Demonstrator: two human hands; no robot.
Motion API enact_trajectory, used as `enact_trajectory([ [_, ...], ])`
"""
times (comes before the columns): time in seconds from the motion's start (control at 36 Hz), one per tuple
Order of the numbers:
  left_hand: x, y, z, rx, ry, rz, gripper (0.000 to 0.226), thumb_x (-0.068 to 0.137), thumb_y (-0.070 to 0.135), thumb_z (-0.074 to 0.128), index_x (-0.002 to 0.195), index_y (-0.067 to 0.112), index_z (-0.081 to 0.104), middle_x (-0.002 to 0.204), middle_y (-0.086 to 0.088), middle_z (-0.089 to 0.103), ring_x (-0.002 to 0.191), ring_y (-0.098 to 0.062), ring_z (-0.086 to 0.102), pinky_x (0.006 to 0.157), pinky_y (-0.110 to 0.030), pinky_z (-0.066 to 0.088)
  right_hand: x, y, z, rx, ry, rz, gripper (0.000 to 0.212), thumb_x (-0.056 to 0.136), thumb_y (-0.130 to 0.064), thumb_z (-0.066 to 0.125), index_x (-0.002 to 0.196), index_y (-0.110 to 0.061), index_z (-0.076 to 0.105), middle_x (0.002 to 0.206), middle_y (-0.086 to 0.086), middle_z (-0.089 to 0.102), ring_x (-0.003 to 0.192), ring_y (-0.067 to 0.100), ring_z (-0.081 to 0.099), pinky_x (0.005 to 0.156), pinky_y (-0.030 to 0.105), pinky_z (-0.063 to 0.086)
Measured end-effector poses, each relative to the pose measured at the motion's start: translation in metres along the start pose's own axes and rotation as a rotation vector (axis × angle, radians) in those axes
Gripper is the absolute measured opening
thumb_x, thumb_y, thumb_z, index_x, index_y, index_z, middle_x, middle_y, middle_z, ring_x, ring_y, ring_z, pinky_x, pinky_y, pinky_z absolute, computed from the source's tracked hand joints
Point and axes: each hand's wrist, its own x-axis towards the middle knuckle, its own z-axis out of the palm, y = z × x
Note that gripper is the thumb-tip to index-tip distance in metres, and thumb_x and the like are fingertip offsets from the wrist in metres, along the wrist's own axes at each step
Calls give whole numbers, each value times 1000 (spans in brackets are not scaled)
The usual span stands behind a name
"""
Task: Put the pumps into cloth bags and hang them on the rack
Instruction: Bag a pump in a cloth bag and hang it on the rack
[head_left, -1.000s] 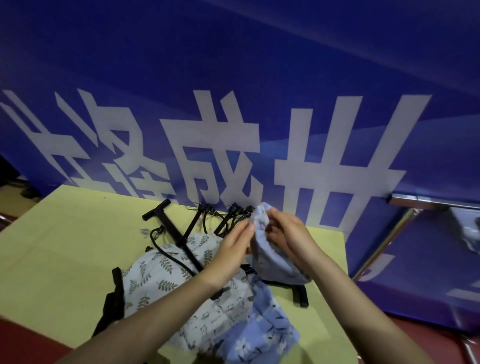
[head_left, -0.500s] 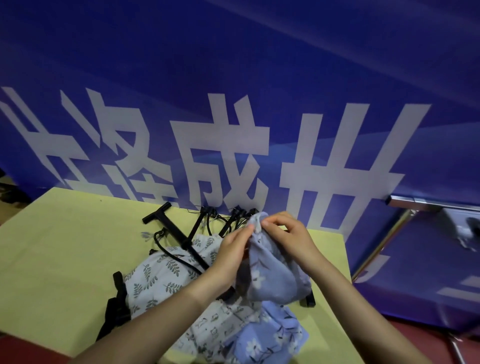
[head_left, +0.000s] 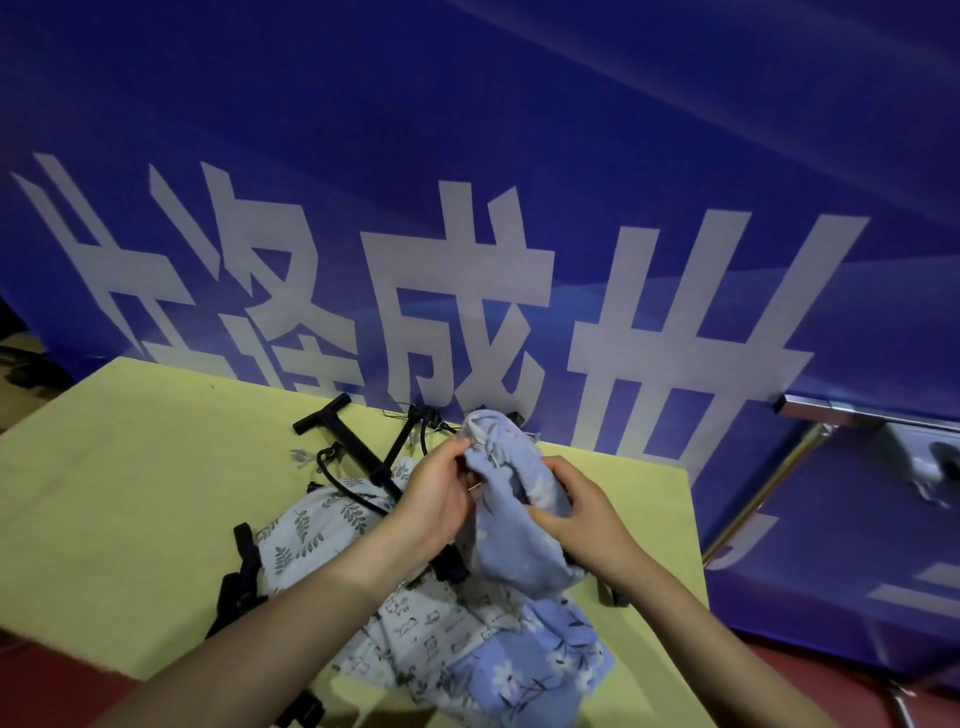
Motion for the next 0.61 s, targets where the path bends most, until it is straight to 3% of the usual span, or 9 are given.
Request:
enact_trajectory([
  [0.08, -4, 1, -1, 7, -27, -31, 31, 100, 11, 32, 98, 4, 63, 77, -10, 73, 71, -18, 70, 66, -29, 56, -4, 0, 0, -31, 66, -26, 8, 93, -28, 55, 97, -31, 62, 96, -7, 68, 89, 9, 63, 77, 28, 48],
  [0.17, -9, 1, -7, 143, 13, -78, 33, 98, 15, 37, 88, 7, 67, 81, -13, 72, 75, -23, 68, 74, -34, 54, -7, -6, -6, 0, 77, -38, 24, 98, -11, 52, 93, -32, 63, 90, -13, 69, 84, 0, 62, 73, 15, 45],
  [0.25, -9, -1, -19, 309, 111, -58, 31, 98, 23, 43, 92, 8, 69, 96, -16, 72, 92, -30, 66, 87, -40, 51, -6, -13, -13, 77, -14, 15, 13, 92, -8, 61, 84, -15, 68, 78, -8, 67, 72, 6, 59, 68, 19, 46],
  [0.33, -13, -8, -30, 520, 143, 78, 34, 103, 32, 40, 113, 12, 65, 108, -7, 71, 102, -22, 66, 88, -33, 52, -8, -17, -15, 223, -93, 91, 11, 88, -11, 69, 77, -7, 68, 73, 3, 64, 69, 13, 56, 65, 26, 45],
  [0.42, -28, -12, -40, 992, 53, 265, 34, 98, 50, 39, 124, 31, 49, 108, 17, 59, 101, -3, 58, 79, -18, 45, -12, -21, -14, 412, -87, 161, 18, 83, -22, 73, 75, -7, 69, 73, 12, 61, 70, 21, 52, 60, 29, 40],
  [0.47, -35, -15, -46, 1202, 26, 334, 58, 90, 60, 44, 141, 35, 34, 121, 16, 49, 110, -6, 54, 90, -29, 48, -14, -20, -12, 505, -92, 195, 22, 83, -30, 70, 80, -8, 71, 76, 16, 63, 69, 23, 53, 59, 29, 41],
  [0.53, -43, -17, -46, 1380, 15, 420, 72, 90, 55, 52, 150, 32, 21, 135, 11, 34, 122, -7, 41, 103, -34, 41, -16, -19, -9, 608, -108, 233, 24, 88, -30, 65, 86, -7, 72, 82, 19, 67, 70, 25, 58, 60, 29, 46],
  [0.61, -47, -21, -40, 1520, -42, 628, 72, 87, 59, 53, 149, 32, 26, 140, 7, 33, 131, -8, 29, 110, -31, 32, -17, -17, -4, 733, -141, 274, 29, 96, -19, 51, 104, 3, 68, 97, 25, 69, 80, 29, 66, 65, 30, 53],
])
